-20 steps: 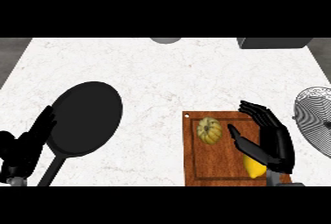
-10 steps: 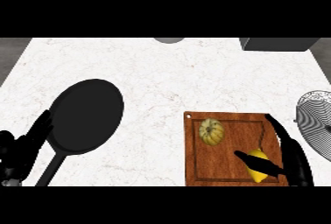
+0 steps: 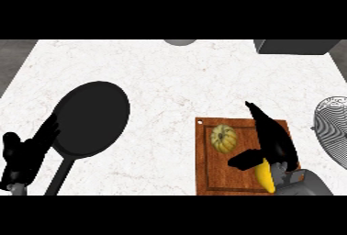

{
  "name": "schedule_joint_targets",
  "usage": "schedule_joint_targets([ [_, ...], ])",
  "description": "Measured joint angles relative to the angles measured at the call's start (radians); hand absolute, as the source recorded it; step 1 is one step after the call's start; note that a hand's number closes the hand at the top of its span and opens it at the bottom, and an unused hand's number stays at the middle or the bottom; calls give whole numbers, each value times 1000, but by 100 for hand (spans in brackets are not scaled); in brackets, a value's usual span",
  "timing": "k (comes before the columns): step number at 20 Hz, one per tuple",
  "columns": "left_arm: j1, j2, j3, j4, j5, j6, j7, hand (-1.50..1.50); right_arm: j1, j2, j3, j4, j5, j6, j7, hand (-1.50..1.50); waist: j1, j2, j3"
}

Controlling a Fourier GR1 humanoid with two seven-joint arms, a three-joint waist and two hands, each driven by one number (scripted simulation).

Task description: Pick the squash from the cutting board and place it in the tiered basket

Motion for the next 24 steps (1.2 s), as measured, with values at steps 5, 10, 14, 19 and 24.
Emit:
schedule_joint_targets([
  [5,-3,-7,13,21,-4,-6,-16,0,-143,96,9,-15,-33,130,211,-150,-7,-1,4],
  [10,0,-4,30,29,-1,-19,-20,0,-203,126,-14,33,-71,183,269,-150,-10,-1,4],
  [14,0,-15,27,23,-12,-9,-15,0,-217,120,-21,35,-77,216,304,-150,-17,-3,4],
  [19,24,-20,34,7,-16,-10,-19,0,-185,100,-44,7,-83,233,321,-150,-20,-3,5],
  [24,21,-17,49,24,-16,-32,-34,0,-158,97,-68,-22,-119,252,324,-150,-22,-3,5],
])
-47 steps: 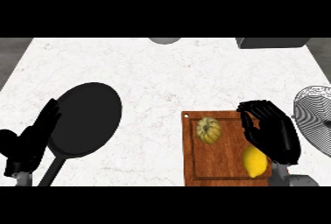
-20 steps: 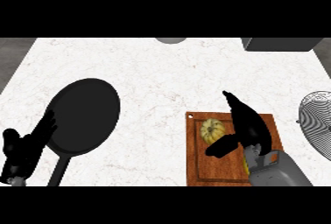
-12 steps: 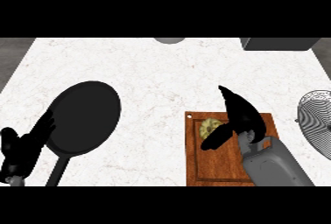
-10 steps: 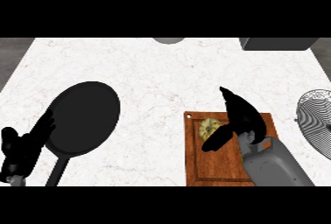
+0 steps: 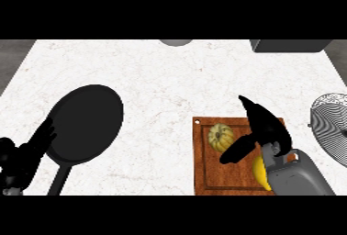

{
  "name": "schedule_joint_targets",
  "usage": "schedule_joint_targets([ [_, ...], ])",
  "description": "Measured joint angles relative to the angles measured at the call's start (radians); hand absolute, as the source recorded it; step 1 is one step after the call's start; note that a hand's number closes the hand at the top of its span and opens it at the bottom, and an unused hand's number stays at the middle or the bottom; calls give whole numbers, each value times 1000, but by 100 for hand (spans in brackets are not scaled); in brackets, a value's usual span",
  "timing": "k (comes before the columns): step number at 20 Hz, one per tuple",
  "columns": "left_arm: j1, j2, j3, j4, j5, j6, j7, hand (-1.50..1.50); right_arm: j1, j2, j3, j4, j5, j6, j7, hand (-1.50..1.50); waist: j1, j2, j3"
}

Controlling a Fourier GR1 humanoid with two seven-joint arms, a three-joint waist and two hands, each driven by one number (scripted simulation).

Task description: Pick the squash from the cutting board and place it in the tiered basket

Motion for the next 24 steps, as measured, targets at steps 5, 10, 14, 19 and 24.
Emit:
schedule_joint_targets([
  [5,-10,-4,4,-18,-6,-4,31,0,52,-2,-4,-30,1,6,-13,-150,0,1,0],
  [10,-14,-8,17,-8,-16,-15,31,0,87,12,-3,-42,28,7,-38,-150,2,2,0],
  [14,-8,-20,21,-19,-30,-15,32,0,81,31,-18,22,60,5,-81,-150,5,3,0],
  [19,6,-24,38,-12,-38,-39,9,0,73,64,-31,59,93,5,-97,-150,6,3,1],
  [24,-5,-35,50,-26,-46,-44,28,0,81,103,-34,98,134,0,-116,-150,5,3,1],
])
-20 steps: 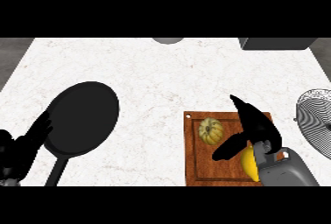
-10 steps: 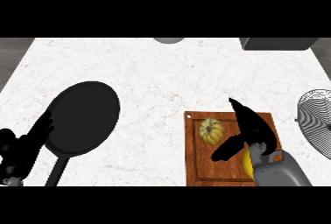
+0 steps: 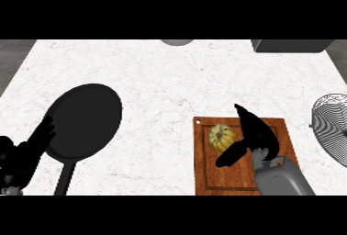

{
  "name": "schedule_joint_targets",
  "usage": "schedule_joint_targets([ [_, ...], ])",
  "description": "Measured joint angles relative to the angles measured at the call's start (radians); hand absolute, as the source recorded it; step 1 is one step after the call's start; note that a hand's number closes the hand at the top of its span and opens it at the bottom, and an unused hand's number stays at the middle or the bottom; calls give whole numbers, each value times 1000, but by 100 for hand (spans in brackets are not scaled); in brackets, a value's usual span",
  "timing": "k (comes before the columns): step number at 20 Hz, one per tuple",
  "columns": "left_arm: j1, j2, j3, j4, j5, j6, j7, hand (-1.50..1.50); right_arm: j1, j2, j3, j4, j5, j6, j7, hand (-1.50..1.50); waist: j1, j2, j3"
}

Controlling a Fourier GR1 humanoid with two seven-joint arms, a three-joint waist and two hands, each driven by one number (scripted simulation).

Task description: Pick the squash from the cutting board and place it in the tiered basket

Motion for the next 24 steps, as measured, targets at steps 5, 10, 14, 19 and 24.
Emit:
schedule_joint_targets([
  [5,-8,-20,9,15,-24,2,2,0,0,40,-20,83,41,-17,-37,-150,0,1,0],
  [10,-20,-28,28,21,-38,-12,8,0,-16,68,-51,161,61,-18,-71,-150,1,1,0],
  [14,-3,-48,34,-13,-46,-19,23,0,-9,104,-49,206,90,-26,-89,150,0,0,-1],
  [19,3,-55,47,-3,-60,-30,7,0,-10,105,-32,246,145,-65,-189,150,-2,-6,-7],
  [24,-12,-57,66,8,-64,-47,9,0,-36,124,-30,254,194,-123,-213,150,-2,-5,-6],
])
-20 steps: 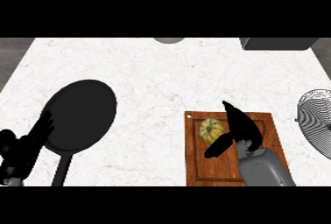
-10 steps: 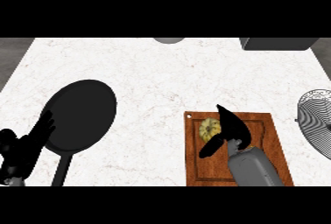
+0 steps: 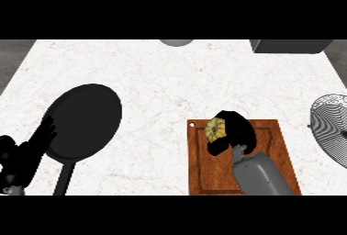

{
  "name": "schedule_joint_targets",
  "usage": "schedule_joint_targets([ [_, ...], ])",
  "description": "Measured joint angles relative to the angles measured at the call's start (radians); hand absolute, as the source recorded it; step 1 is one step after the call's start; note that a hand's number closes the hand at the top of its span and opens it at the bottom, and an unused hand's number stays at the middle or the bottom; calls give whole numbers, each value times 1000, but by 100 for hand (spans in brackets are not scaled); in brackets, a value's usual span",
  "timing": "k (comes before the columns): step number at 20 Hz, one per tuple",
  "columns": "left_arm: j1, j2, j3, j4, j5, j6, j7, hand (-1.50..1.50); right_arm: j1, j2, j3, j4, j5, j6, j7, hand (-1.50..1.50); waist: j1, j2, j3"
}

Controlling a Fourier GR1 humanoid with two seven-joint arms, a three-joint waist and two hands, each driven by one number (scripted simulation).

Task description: Pick the squash from the cutting board and place it in the tiered basket

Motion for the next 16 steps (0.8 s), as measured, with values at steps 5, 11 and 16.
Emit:
schedule_joint_targets([
  [5,26,0,17,-25,0,-27,2,0,33,9,5,-86,54,-19,27,150,1,3,4],
  [11,30,-13,17,-41,-19,-9,14,0,154,25,231,-323,206,-21,141,150,-8,-1,5],
  [16,22,-22,15,-47,-23,2,35,0,234,18,466,-516,422,-9,218,150,-16,-5,5],
])
